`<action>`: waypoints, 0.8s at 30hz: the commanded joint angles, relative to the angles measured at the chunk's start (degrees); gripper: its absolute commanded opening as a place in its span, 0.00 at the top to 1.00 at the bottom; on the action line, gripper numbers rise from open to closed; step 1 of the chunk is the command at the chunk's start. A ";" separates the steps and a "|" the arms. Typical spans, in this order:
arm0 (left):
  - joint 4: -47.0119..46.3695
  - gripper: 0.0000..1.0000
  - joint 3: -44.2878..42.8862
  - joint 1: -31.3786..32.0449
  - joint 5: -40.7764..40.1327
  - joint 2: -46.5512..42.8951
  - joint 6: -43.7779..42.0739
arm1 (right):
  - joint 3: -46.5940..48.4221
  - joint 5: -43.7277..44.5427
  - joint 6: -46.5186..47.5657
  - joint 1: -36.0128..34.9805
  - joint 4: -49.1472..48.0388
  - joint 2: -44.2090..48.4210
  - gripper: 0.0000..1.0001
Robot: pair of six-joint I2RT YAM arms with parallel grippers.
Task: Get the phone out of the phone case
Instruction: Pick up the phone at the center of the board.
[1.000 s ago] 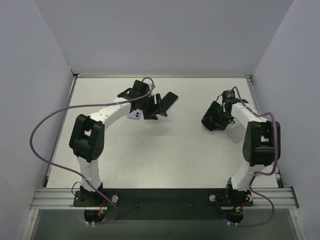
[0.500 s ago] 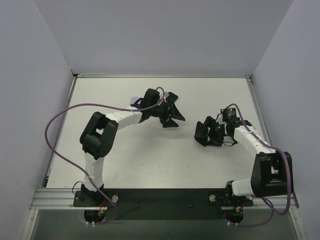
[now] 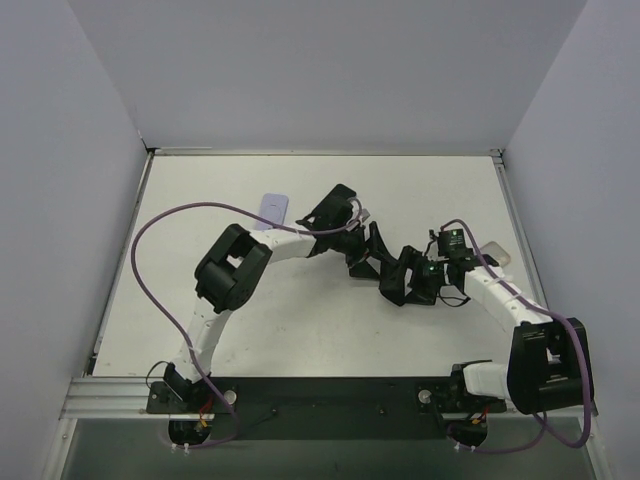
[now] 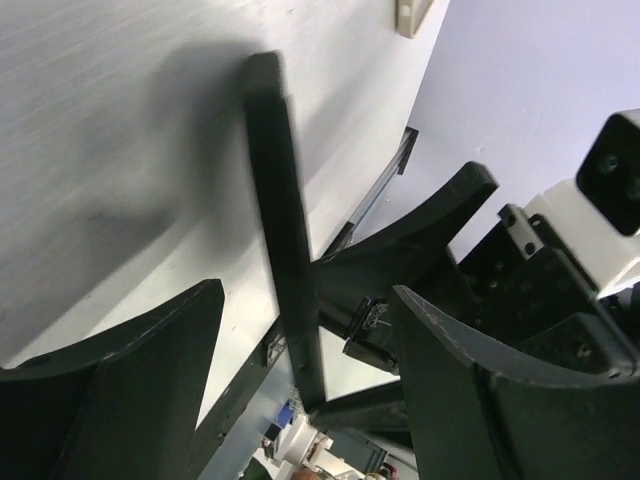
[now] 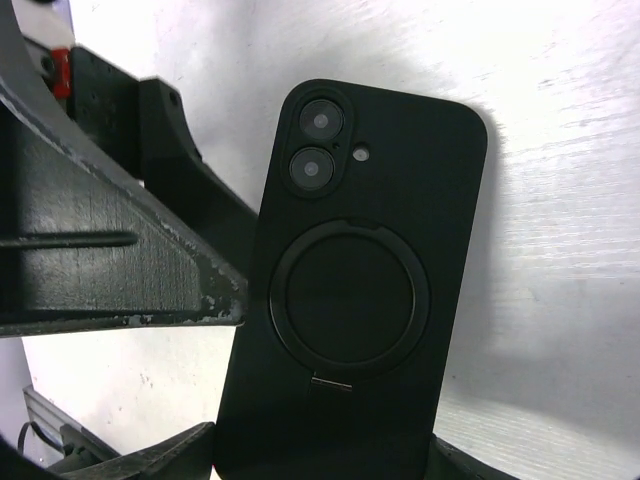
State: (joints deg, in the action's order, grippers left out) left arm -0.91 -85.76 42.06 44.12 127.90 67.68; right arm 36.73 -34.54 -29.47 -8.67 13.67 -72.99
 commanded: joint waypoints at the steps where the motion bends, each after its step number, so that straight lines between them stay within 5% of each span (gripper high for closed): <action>1: 5.28 0.24 -7.48 0.91 -0.17 1.91 -4.30 | 0.97 -4.04 1.43 -1.26 0.12 1.63 1.00; 10: 12.77 0.48 -11.36 2.32 -3.77 3.42 -9.76 | 1.94 -3.51 2.05 -3.02 1.62 2.06 1.00; 15: 15.84 0.81 -12.07 2.58 -5.62 3.06 -11.87 | 3.95 -0.80 2.58 -3.55 5.03 3.91 1.00; 16: 16.20 0.96 -11.72 2.41 -6.14 2.54 -11.96 | 4.48 0.17 2.49 -3.64 5.75 4.69 0.85; 17: 16.37 1.00 -11.45 2.32 -6.50 2.19 -11.96 | 5.10 0.70 2.58 -3.81 6.54 5.14 0.64; 18: 16.81 1.00 -10.93 2.23 -7.02 1.75 -12.13 | 5.71 1.58 2.67 -4.16 8.54 5.66 0.31; 22: 24.77 1.00 -12.49 1.88 -12.37 -0.36 -13.53 | 11.68 16.48 2.84 -8.99 14.53 9.35 0.08; 24: 30.41 1.00 -15.22 1.88 -15.36 -0.37 -15.28 | 13.27 21.25 2.58 -12.66 16.46 11.29 0.07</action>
State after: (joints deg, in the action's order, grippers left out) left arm 17.39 -96.49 44.77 36.03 130.72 56.95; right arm 43.92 -25.52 -27.70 -16.38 24.21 -66.94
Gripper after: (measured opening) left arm 0.211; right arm 0.922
